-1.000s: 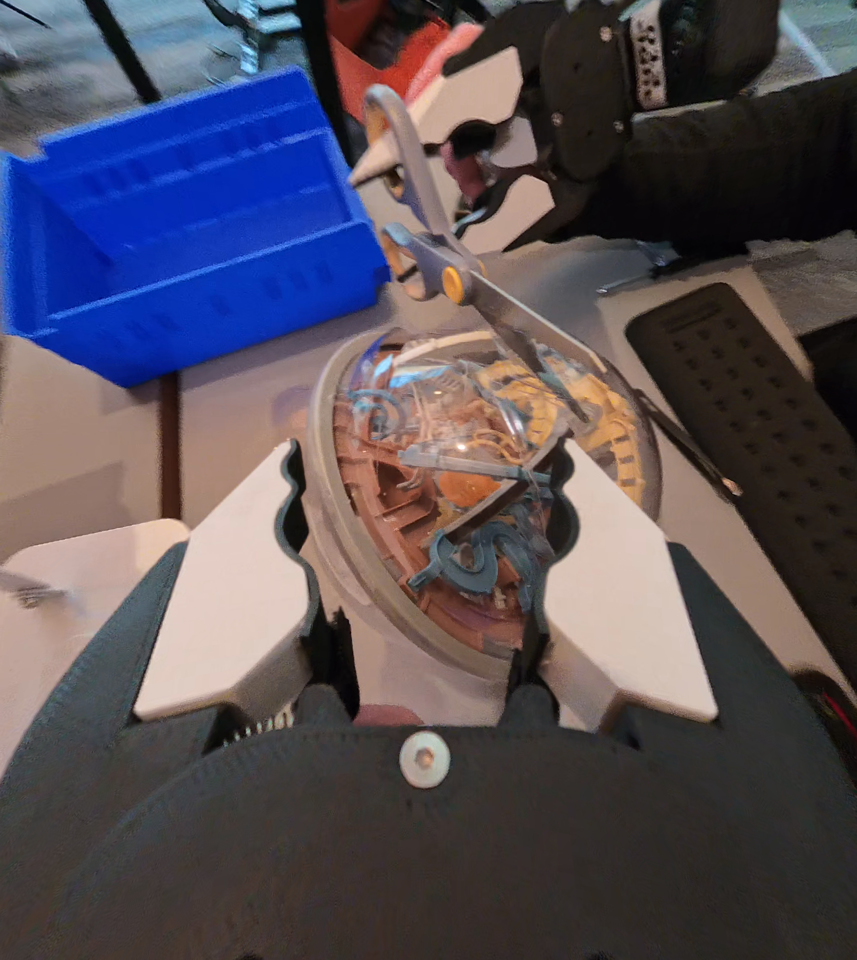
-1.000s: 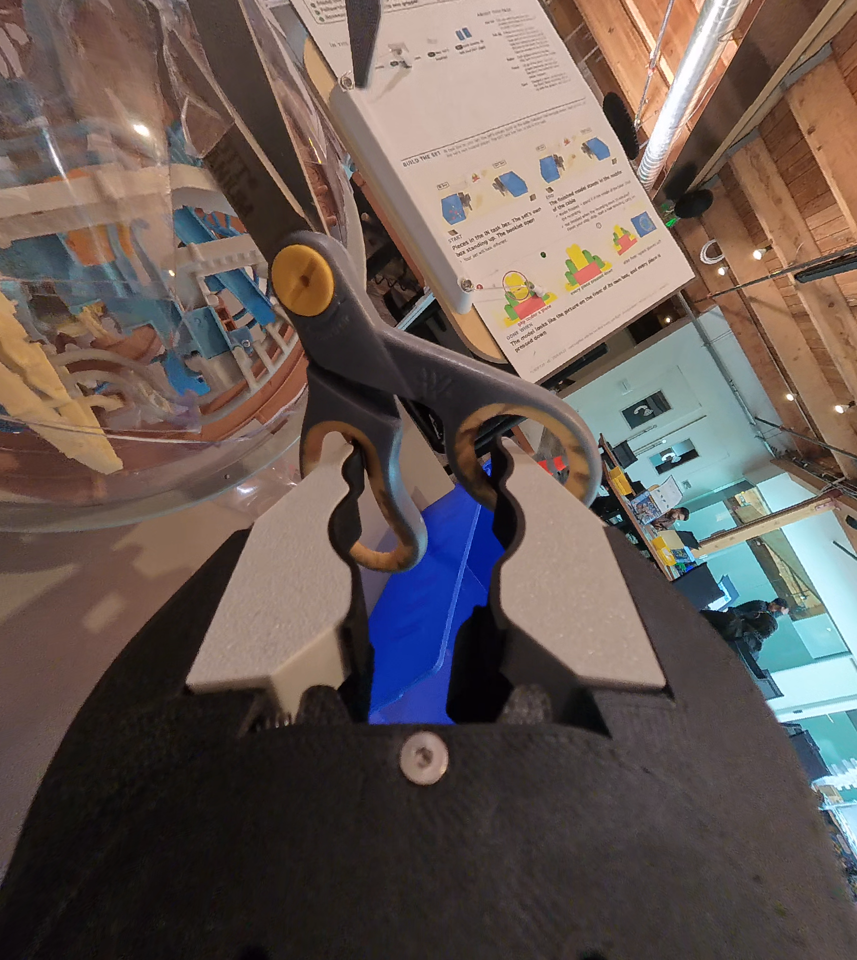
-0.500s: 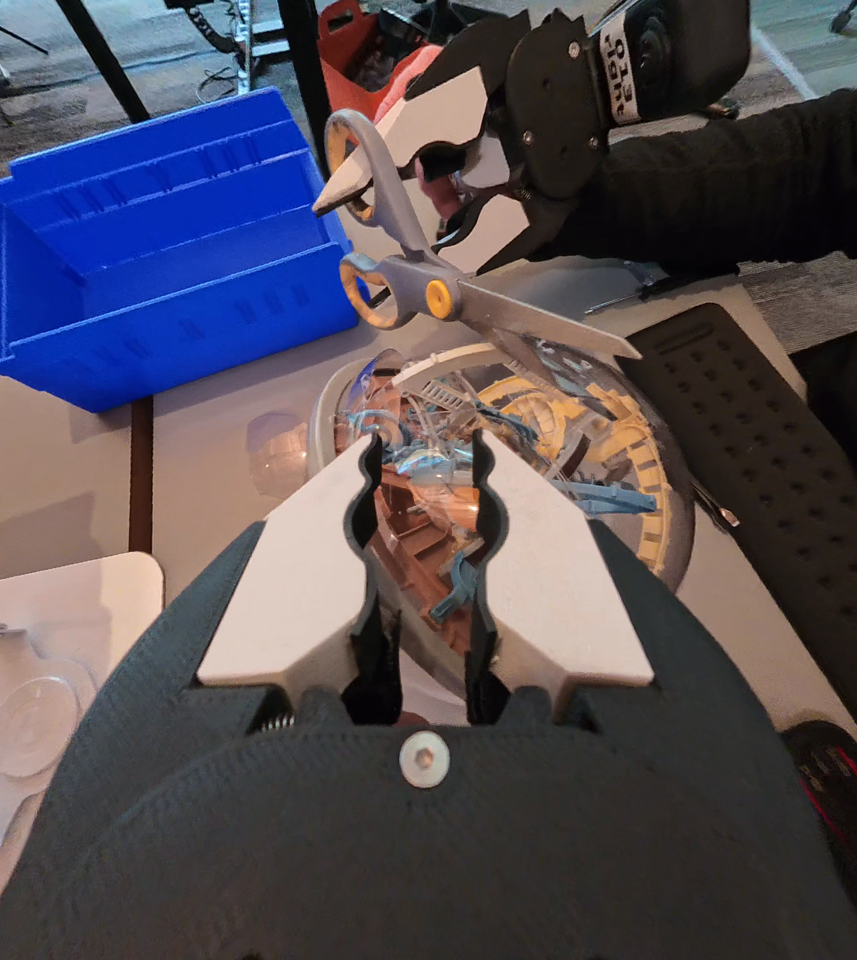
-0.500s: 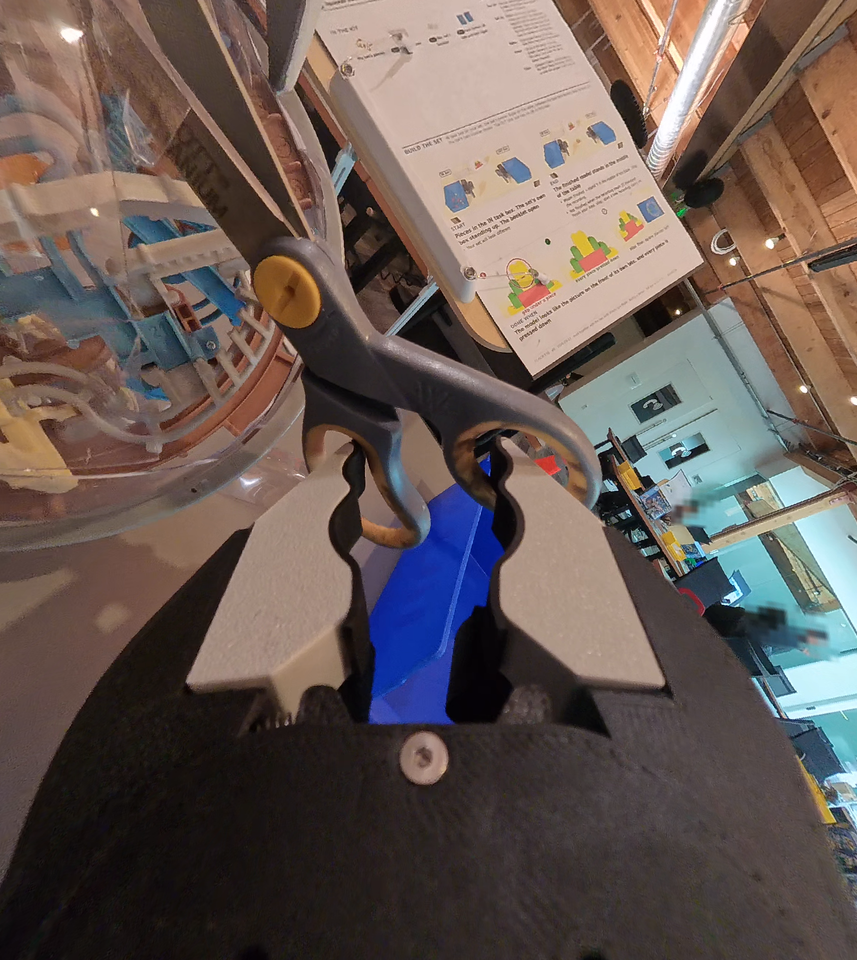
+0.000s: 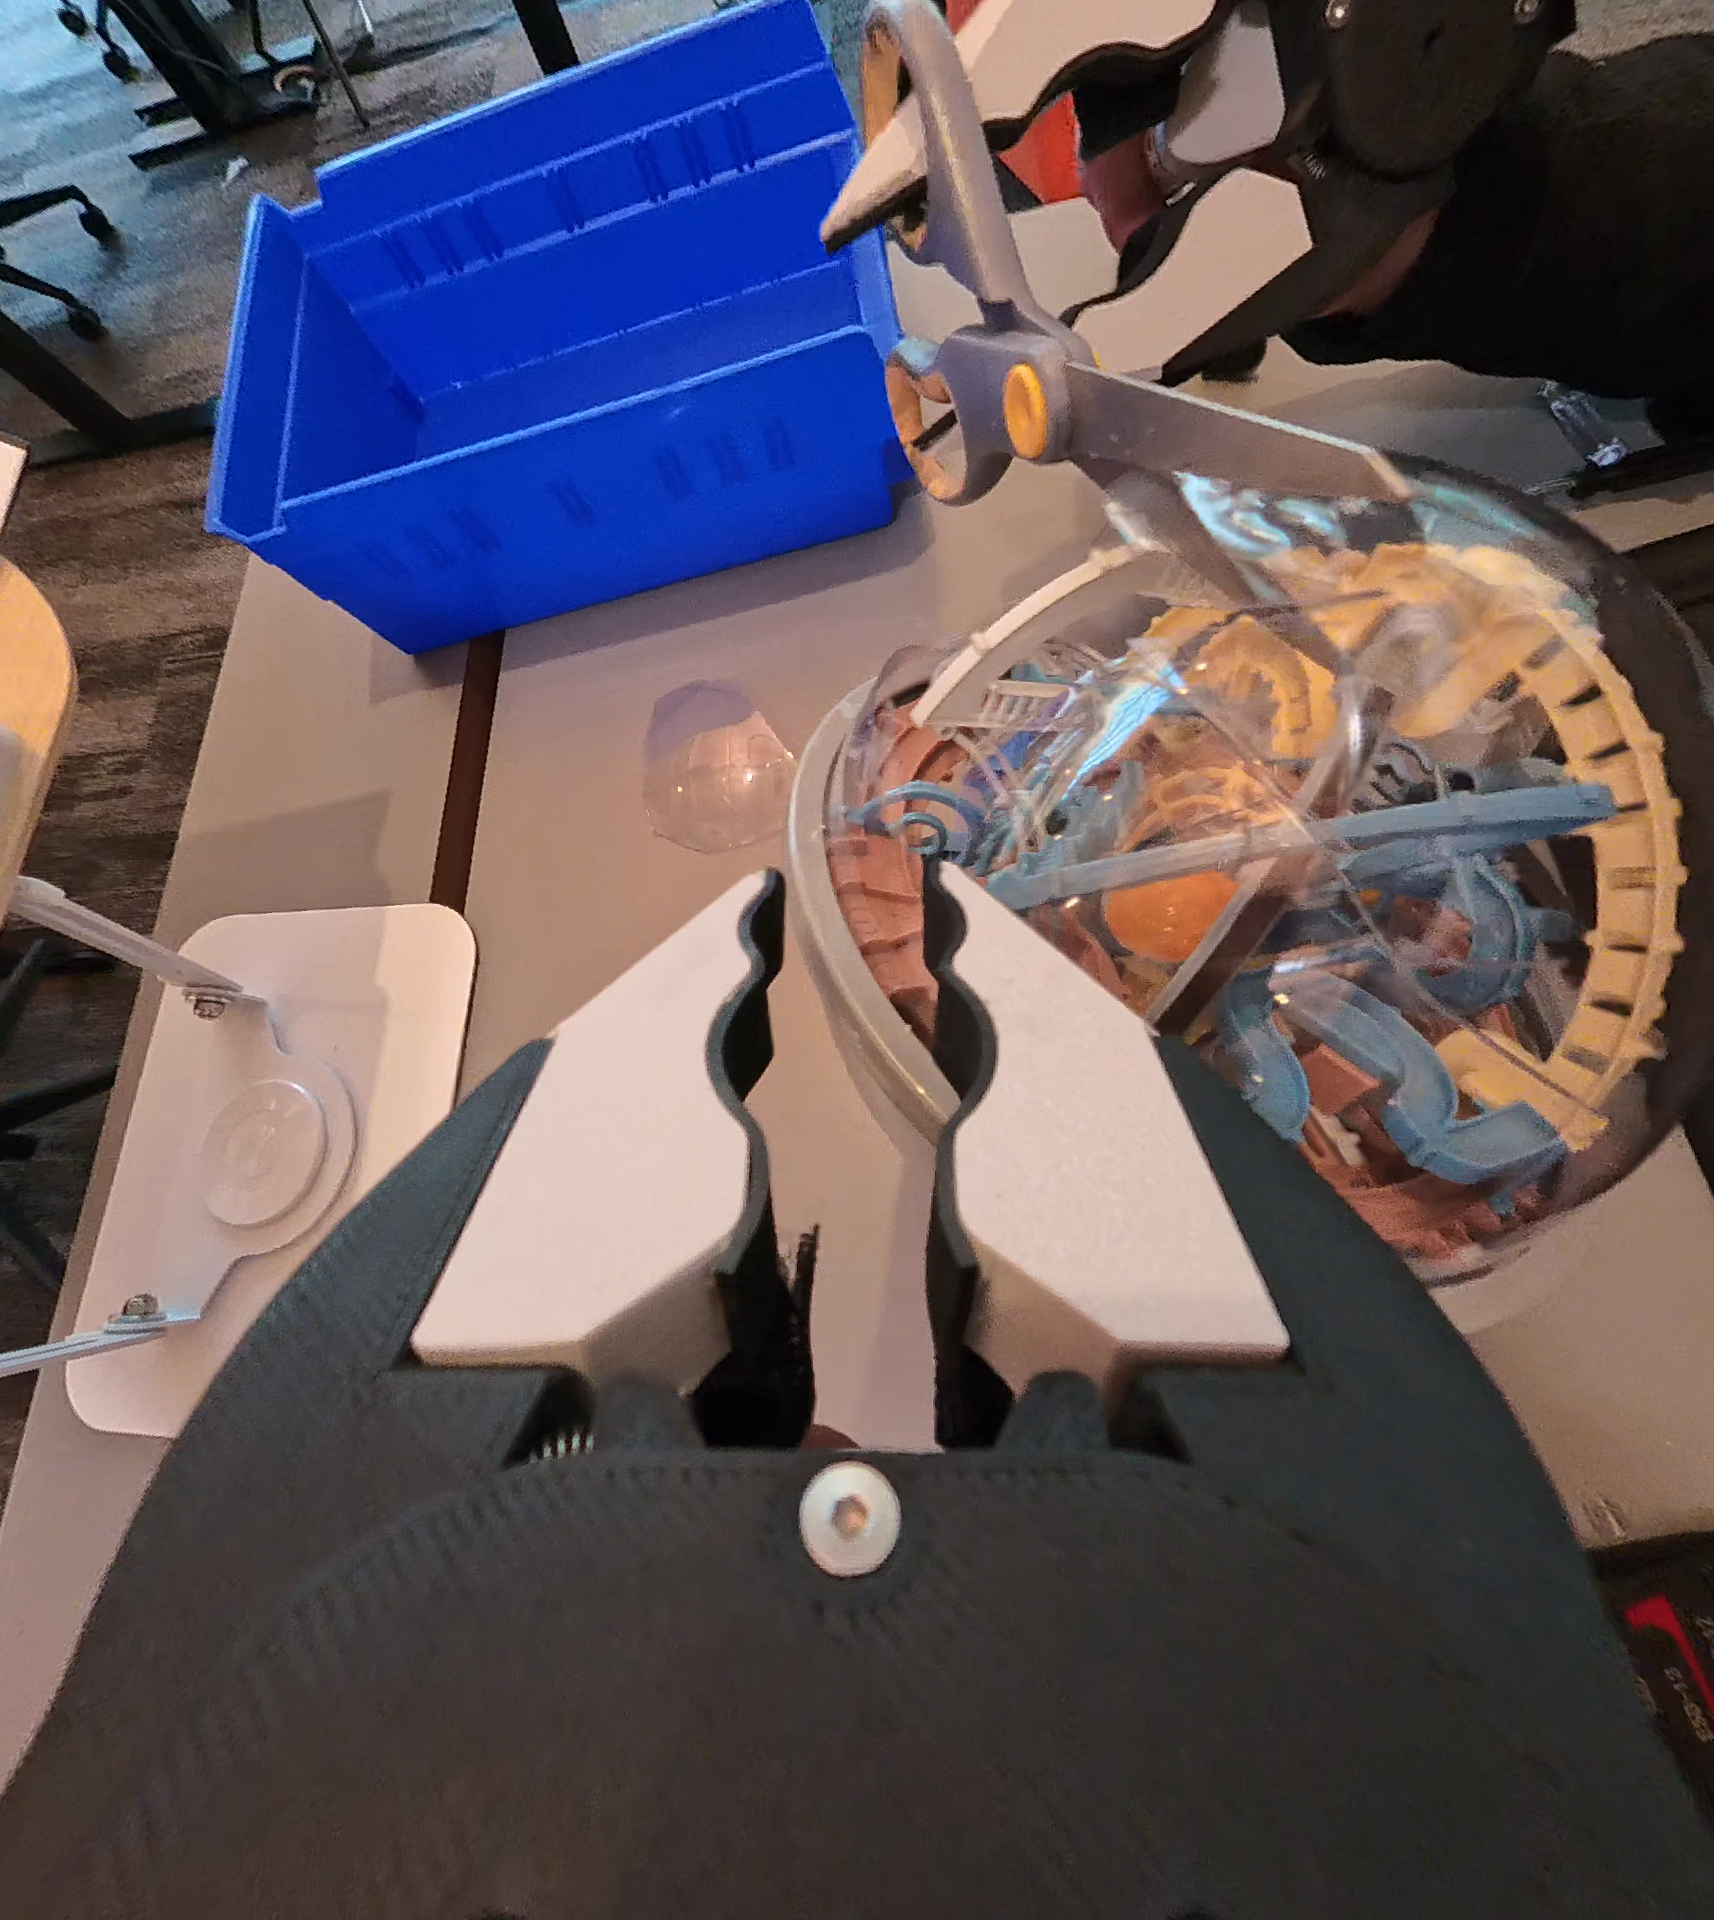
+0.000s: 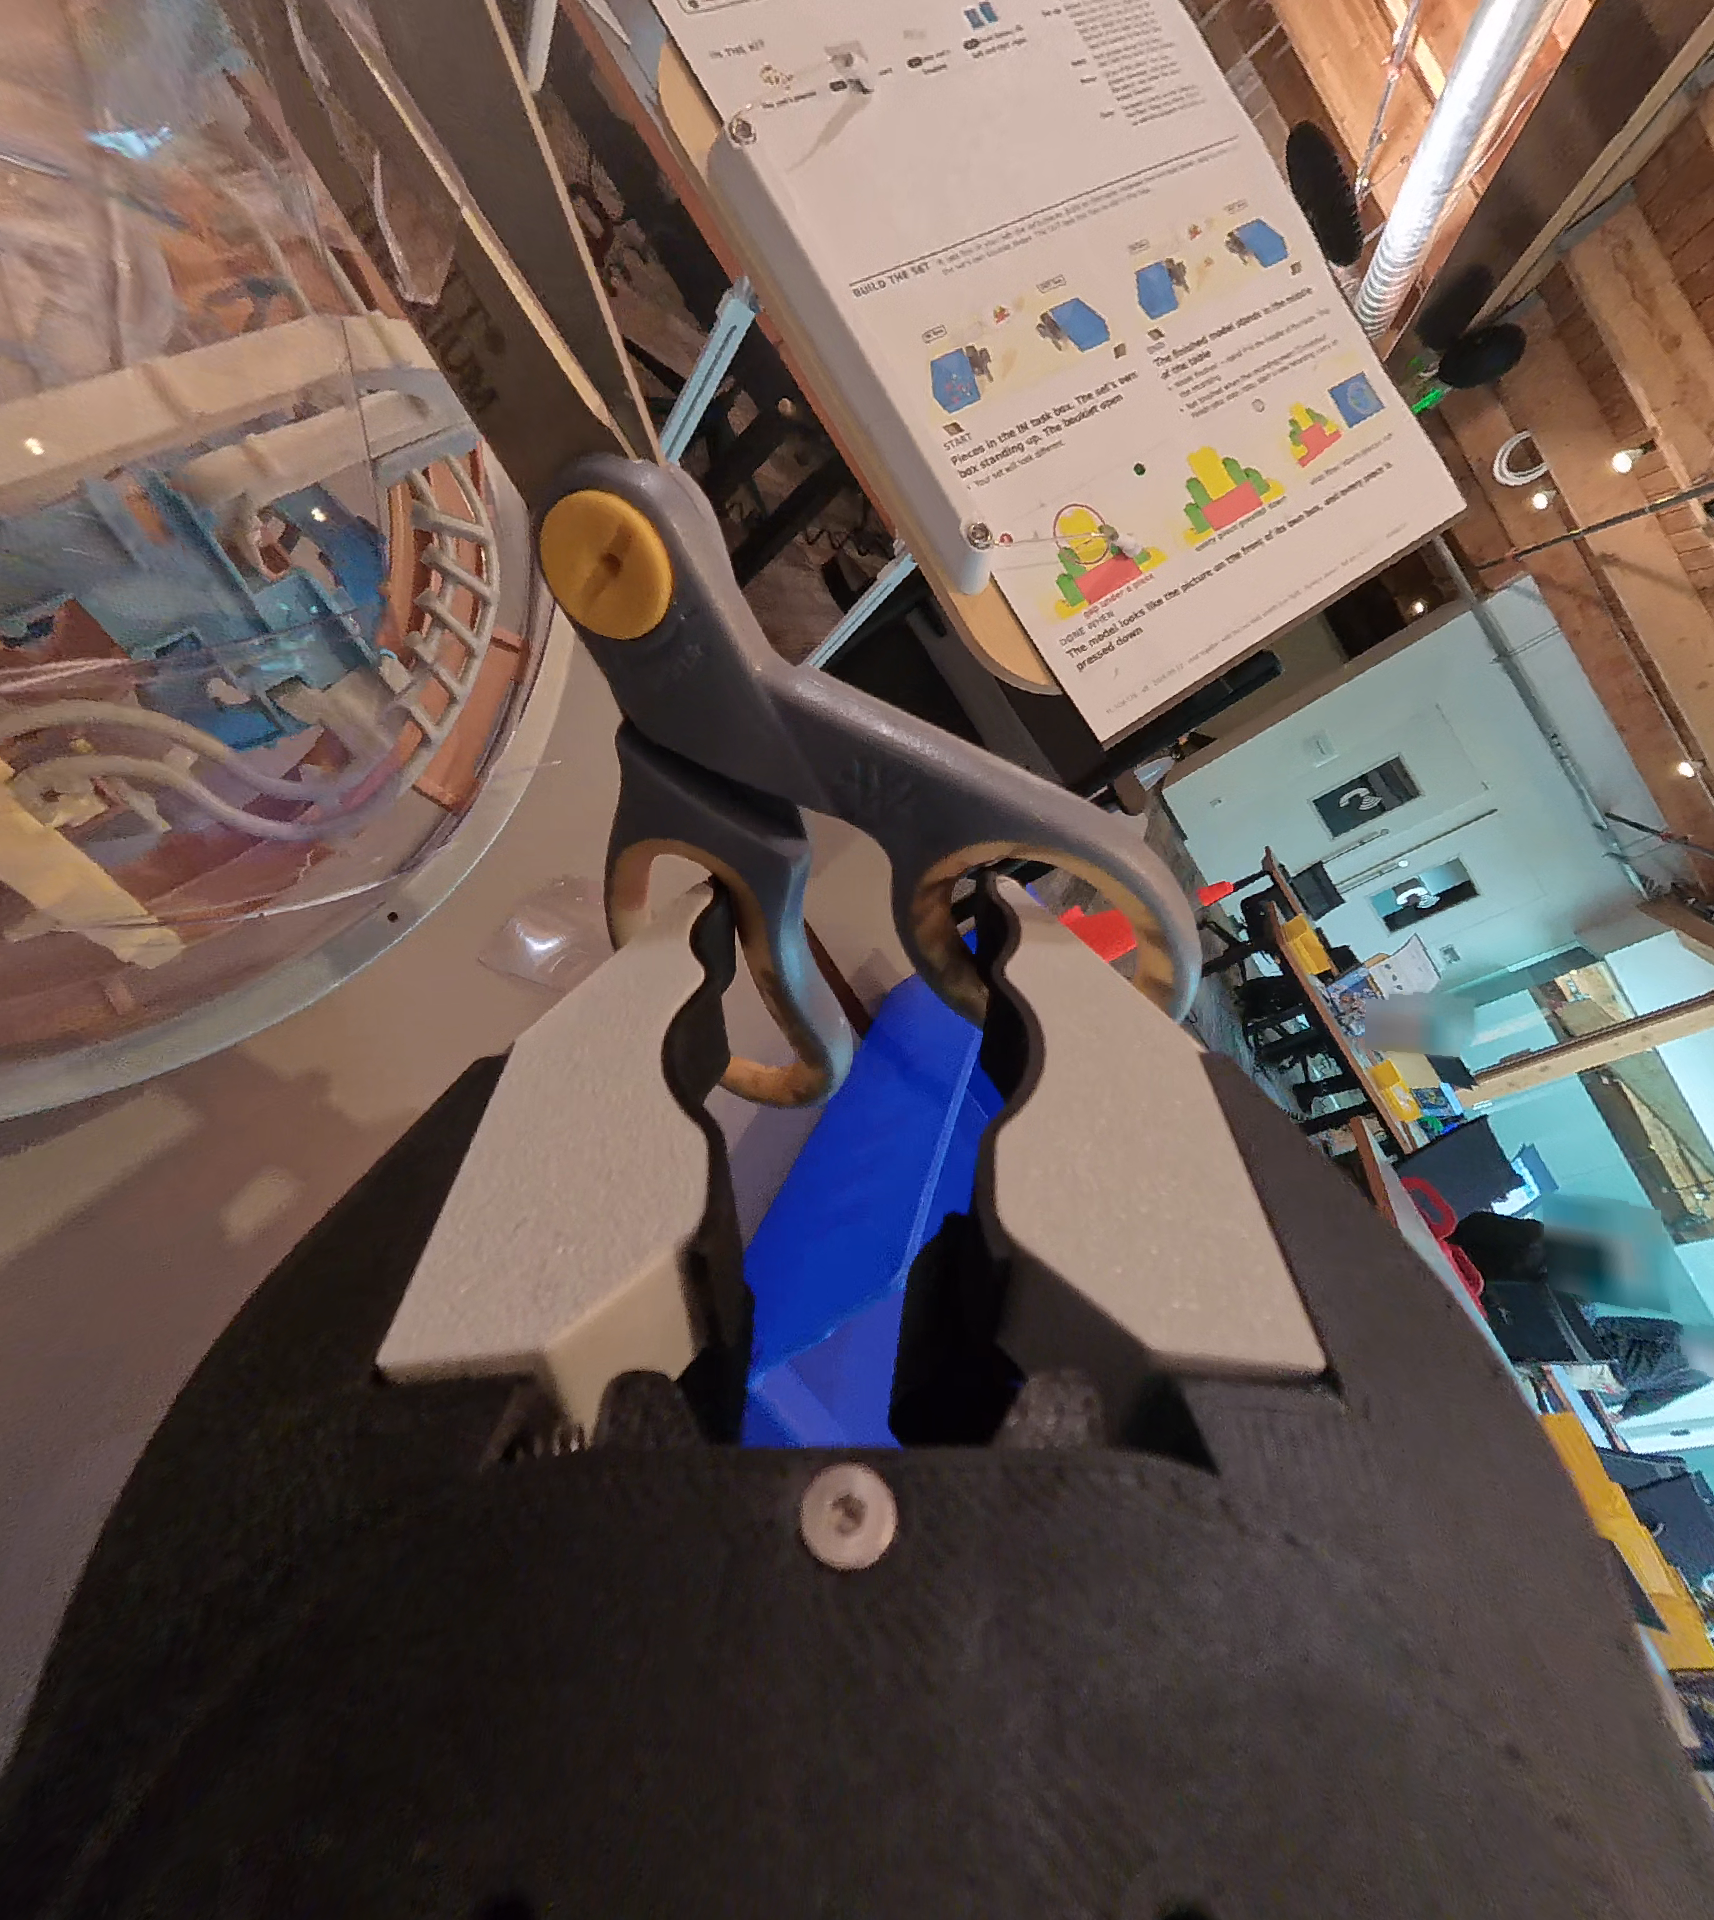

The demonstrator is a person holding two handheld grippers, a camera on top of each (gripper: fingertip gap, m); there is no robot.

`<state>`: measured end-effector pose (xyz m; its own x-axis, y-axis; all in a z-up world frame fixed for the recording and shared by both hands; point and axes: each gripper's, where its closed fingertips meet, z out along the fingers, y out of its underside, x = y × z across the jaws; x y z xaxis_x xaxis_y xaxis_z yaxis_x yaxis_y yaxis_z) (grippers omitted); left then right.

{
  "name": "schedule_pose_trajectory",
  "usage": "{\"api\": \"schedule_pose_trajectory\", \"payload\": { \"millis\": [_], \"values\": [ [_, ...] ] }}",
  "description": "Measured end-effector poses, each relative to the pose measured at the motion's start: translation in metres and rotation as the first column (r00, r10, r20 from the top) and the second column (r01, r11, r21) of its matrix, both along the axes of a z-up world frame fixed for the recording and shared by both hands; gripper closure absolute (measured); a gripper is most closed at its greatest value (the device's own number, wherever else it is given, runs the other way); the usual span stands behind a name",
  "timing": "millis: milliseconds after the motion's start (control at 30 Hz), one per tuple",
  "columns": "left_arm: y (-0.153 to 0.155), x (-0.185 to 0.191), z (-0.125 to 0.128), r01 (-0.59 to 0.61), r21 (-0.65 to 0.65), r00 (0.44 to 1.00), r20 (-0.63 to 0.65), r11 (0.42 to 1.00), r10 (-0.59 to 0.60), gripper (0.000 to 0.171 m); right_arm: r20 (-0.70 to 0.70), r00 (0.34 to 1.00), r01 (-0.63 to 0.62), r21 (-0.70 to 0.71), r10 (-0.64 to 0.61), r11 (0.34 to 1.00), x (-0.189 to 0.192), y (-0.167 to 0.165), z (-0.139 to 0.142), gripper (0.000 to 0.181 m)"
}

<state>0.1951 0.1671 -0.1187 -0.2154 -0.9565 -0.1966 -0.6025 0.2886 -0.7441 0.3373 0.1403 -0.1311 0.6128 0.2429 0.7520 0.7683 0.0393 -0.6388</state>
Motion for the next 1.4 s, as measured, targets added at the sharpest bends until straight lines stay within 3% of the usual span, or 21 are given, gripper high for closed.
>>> {"api": "schedule_pose_trajectory", "payload": {
  "millis": [200, 667, 1133, 1400],
  "values": [
    [-0.006, 0.003, -0.008, 0.010, -0.008, 1.000, -0.022, 1.000, -0.010, 0.171, -0.022, 1.000, 0.012, -0.008, -0.013, 1.000, 0.007, 0.000, -0.001, 0.137],
    [-0.029, -0.001, 0.003, 0.026, 0.128, 0.997, 0.072, 0.991, -0.035, 0.171, -0.064, 0.998, 0.006, -0.021, -0.007, 1.000, 0.017, -0.009, -0.009, 0.137],
    [-0.021, -0.017, 0.020, -0.076, 0.311, 0.985, 0.169, 0.947, 0.024, 0.171, -0.077, 0.996, -0.049, 0.003, 0.049, 0.999, 0.007, -0.016, -0.003, 0.136],
    [-0.020, -0.020, 0.029, -0.108, 0.348, 0.978, 0.207, 0.931, 0.036, 0.171, -0.075, 0.996, -0.045, 0.016, 0.047, 0.999, 0.006, -0.020, 0.001, 0.136]
  ]
}}
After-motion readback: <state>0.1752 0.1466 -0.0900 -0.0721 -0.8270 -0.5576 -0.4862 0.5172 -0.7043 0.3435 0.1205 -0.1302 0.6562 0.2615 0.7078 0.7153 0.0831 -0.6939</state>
